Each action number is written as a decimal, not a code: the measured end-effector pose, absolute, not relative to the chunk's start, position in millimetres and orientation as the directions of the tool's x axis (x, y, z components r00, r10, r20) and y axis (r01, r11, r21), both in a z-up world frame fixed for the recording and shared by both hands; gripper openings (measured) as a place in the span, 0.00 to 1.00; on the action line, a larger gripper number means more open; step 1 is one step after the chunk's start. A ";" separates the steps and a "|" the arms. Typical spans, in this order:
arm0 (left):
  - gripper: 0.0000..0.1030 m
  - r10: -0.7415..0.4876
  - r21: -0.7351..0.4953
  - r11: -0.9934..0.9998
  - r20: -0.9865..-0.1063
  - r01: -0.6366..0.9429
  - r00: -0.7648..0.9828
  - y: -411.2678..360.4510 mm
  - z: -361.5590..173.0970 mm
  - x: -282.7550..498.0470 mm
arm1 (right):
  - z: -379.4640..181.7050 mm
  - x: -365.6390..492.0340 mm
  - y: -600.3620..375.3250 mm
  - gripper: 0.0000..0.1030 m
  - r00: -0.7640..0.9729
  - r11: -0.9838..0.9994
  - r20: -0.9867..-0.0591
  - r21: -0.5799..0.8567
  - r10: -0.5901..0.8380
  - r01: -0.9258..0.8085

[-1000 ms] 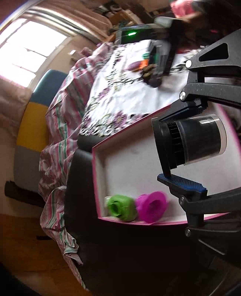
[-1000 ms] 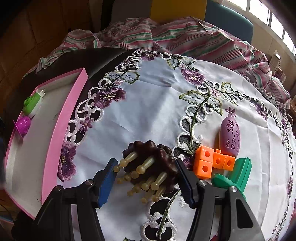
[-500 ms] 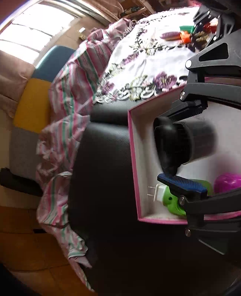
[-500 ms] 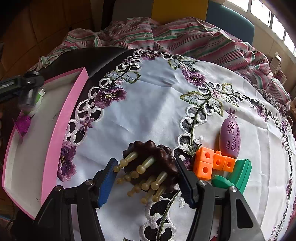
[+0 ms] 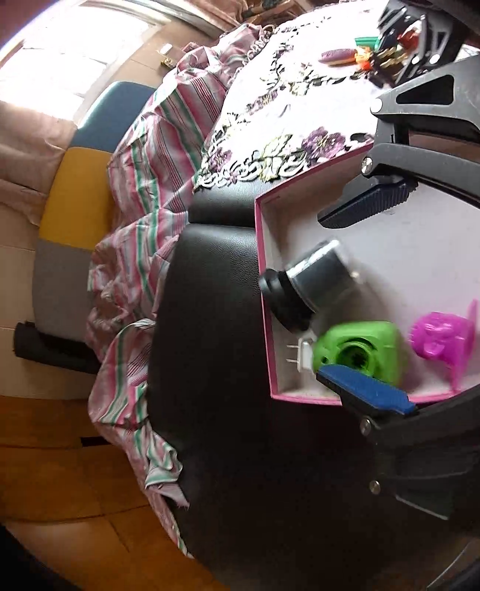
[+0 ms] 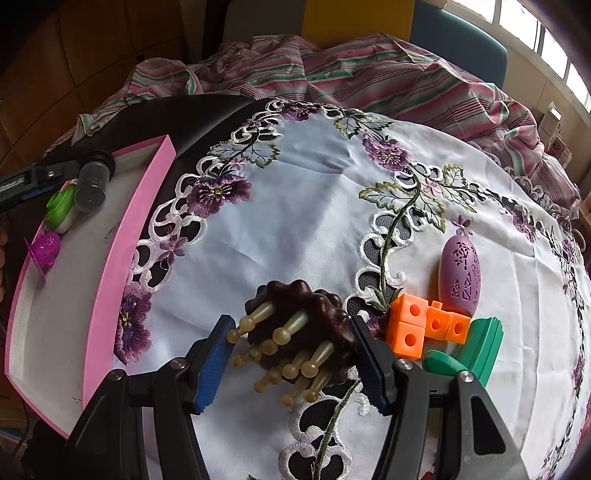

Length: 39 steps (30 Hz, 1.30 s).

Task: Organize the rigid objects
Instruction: 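Carry the black cup into the tray with the left tool while the right tool grasps the brown spiky ball, then withdraw the open left tool from the tray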

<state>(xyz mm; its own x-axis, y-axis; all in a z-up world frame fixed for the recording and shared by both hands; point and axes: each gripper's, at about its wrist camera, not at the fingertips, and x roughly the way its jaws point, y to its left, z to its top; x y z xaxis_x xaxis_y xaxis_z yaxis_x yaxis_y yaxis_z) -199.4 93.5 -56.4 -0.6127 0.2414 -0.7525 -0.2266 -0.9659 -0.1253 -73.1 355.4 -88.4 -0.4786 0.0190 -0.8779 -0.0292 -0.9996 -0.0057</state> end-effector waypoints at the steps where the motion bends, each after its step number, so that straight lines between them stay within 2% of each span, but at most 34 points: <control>1: 0.75 0.242 -0.125 -0.966 -0.748 -0.226 -0.619 91.4 -53.3 -192.7 | -88.4 -73.5 354.7 0.61 -0.479 -1.000 -0.878 -0.008 0.021 -0.028; 11: 0.77 0.224 -0.086 -0.966 -0.741 -0.242 -0.633 86.5 -43.8 -113.8 | -88.6 -72.8 350.7 0.61 -0.484 -0.999 -0.874 -0.030 0.037 -0.023; 14: 0.77 0.246 -0.108 -0.962 -0.744 -0.251 -0.621 86.5 -41.5 -100.5 | -89.0 -72.5 349.6 0.61 -0.486 -0.999 -0.873 -0.031 0.039 -0.024; 39: 0.79 0.212 -0.087 -0.970 -0.760 -0.228 -0.614 72.3 -44.5 -69.3 | -89.1 -72.4 348.5 0.61 -0.496 -0.998 -0.866 -0.051 0.057 -0.025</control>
<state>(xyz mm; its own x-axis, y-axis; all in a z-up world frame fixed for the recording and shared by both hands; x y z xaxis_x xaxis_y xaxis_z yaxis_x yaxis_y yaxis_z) -69.3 72.3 -44.5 -0.6140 0.2124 -0.7602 -0.2282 -0.9697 -0.0867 -72.4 348.5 -89.1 -0.4961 0.0567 -0.8664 -0.0254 -0.9984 -0.0507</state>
